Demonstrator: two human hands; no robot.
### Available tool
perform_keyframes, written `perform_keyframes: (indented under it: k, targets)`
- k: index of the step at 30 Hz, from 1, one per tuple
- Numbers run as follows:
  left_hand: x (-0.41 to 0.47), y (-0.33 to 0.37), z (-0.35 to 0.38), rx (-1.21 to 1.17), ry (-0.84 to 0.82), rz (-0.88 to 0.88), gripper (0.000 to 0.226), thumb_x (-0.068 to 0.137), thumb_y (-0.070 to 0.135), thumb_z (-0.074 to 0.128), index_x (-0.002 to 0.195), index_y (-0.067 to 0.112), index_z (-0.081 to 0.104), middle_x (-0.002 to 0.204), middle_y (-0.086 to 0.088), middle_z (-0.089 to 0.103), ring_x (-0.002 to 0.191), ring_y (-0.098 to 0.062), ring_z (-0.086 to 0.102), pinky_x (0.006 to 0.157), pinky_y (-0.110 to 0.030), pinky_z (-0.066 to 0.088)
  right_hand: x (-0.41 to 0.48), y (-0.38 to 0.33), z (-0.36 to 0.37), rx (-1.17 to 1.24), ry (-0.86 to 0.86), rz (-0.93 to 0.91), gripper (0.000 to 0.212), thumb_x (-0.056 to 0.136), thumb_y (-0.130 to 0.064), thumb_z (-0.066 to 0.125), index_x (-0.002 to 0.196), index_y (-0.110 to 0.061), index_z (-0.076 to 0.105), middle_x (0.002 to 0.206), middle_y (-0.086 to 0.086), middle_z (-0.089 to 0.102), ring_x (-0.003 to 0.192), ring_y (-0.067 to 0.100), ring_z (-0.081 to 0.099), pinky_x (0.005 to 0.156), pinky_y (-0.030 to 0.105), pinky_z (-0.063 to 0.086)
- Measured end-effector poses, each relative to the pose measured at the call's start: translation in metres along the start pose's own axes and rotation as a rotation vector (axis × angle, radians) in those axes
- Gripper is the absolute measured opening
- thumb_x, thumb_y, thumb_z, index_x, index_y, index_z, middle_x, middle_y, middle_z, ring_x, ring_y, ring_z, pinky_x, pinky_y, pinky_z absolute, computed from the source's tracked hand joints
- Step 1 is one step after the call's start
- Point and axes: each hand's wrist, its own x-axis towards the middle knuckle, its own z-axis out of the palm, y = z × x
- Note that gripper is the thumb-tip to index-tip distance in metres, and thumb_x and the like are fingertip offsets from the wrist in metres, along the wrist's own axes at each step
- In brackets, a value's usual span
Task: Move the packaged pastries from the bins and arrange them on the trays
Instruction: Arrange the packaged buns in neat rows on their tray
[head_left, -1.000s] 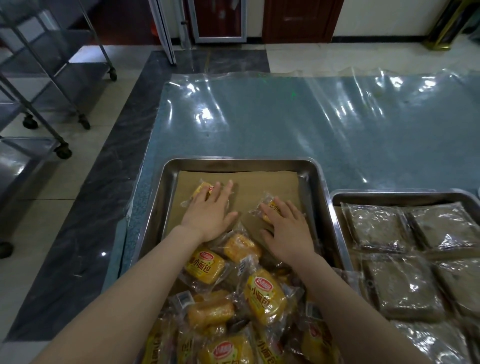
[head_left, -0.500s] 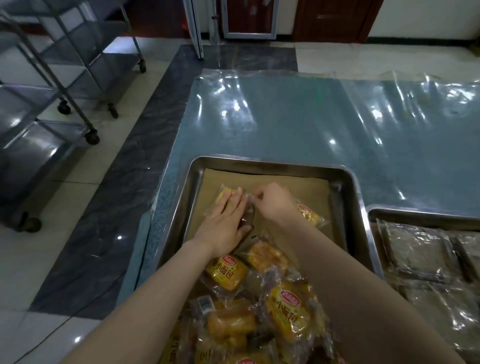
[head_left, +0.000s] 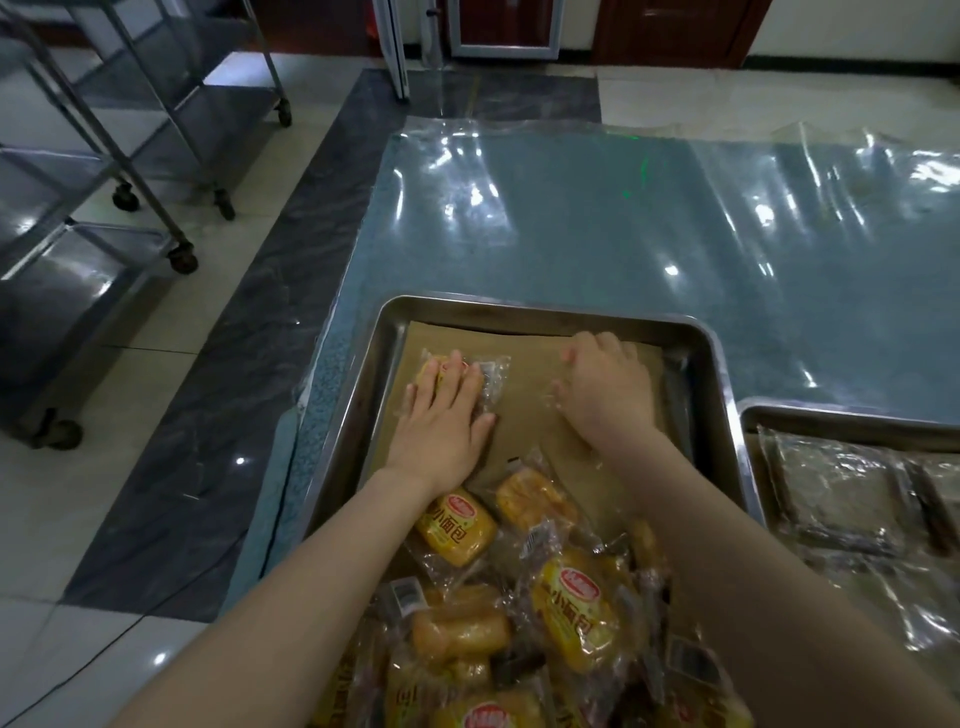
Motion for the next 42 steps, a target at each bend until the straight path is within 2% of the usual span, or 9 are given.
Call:
perform_keyframes:
  k: [7,13,17,20,22,25,27,36,42]
  targets:
    - [0.015,-0.004,0.001,0.076,0.072,-0.046,0.073,0.094,0.051,0.035,0.149,0.026,-0.007,0.156,-0.001,-0.017,0.138,-0.025,-0.025,0.109,-0.041,-0.012,-0.036,0.043,-0.002,0.156,-0.169,0.134,0.056,0.078,-0.063,0.059,0.118,-0.024,0.054,0.121,0.001,0.051,0.113,0.023,0.046,0.090,0.038,0.045]
    - [0.019,-0.007,-0.005,0.049,0.003,-0.039,0.084,0.091,0.056,0.038,0.146,0.026,-0.017,0.153,-0.003,-0.026,0.134,-0.026,-0.030,0.109,-0.042,-0.013,-0.045,0.050,0.009,0.244,-0.140,0.016,0.057,0.081,-0.055,0.062,0.130,-0.028,0.046,0.129,-0.003,0.048,0.123,0.021,0.043,0.099,0.038,0.038]
    - [0.006,-0.006,-0.014,-0.003,0.129,0.085,0.070,0.093,0.053,0.028,0.147,0.029,-0.011,0.154,-0.001,-0.022,0.140,-0.020,-0.020,0.113,-0.037,-0.010,-0.049,0.046,0.011,0.197,-0.092,-0.152,0.053,0.090,-0.050,0.049,0.139,-0.033,0.039,0.151,-0.005,0.030,0.143,0.024,0.018,0.111,0.043,0.022]
    - [-0.004,-0.008,-0.016,-0.024,0.154,0.158,0.058,0.095,0.046,0.021,0.149,0.027,0.009,0.157,0.001,-0.003,0.143,-0.016,-0.010,0.116,-0.035,-0.002,-0.053,0.045,0.007,0.126,-0.025,-0.312,0.036,0.093,-0.040,0.045,0.127,-0.031,0.055,0.140,-0.003,0.045,0.133,0.024,0.035,0.105,0.045,0.038]
    - [-0.008,-0.009,-0.010,0.032,0.065,0.143,0.060,0.093,0.051,0.015,0.148,0.032,0.002,0.156,0.003,-0.010,0.141,-0.019,-0.017,0.113,-0.037,-0.005,-0.055,0.043,0.012,0.024,-0.176,-0.389,0.050,0.094,-0.046,0.037,0.141,-0.030,0.040,0.152,-0.004,0.028,0.143,0.025,0.015,0.112,0.048,0.025]
    - [-0.004,-0.015,-0.002,0.084,-0.044,0.123,0.055,0.095,0.051,0.014,0.146,0.038,-0.002,0.154,0.003,-0.021,0.137,-0.022,-0.029,0.111,-0.040,-0.011,-0.047,0.038,0.025,-0.187,-0.338,-0.433,0.070,0.092,-0.061,0.020,0.150,-0.030,-0.004,0.155,-0.007,-0.020,0.138,0.023,-0.031,0.107,0.042,-0.009]
    - [0.004,-0.021,-0.003,0.100,-0.045,0.122,0.051,0.097,0.047,0.016,0.146,0.040,0.005,0.154,0.002,-0.021,0.136,-0.024,-0.029,0.112,-0.043,-0.012,-0.035,0.031,0.029,-0.228,-0.345,-0.448,0.072,0.090,-0.062,0.013,0.149,-0.028,-0.012,0.153,-0.001,-0.028,0.134,0.024,-0.038,0.105,0.040,-0.018]
    - [0.013,-0.030,-0.008,0.102,-0.036,0.132,0.052,0.098,0.045,0.023,0.147,0.040,0.006,0.154,0.002,-0.021,0.138,-0.026,-0.027,0.109,-0.042,-0.013,0.000,0.003,0.041,-0.230,-0.298,-0.562,0.068,0.095,-0.056,0.020,0.151,-0.026,-0.002,0.156,0.006,-0.021,0.135,0.026,-0.034,0.107,0.038,-0.018]
    - [0.002,-0.031,-0.015,0.039,0.035,0.207,0.058,0.098,0.041,0.031,0.148,0.035,0.002,0.153,0.007,-0.018,0.139,-0.018,-0.024,0.112,-0.038,-0.011,-0.007,0.001,0.030,-0.118,-0.232,-0.580,0.051,0.096,-0.051,0.035,0.143,-0.035,0.035,0.159,-0.007,-0.009,0.141,0.022,-0.025,0.111,0.047,-0.016]
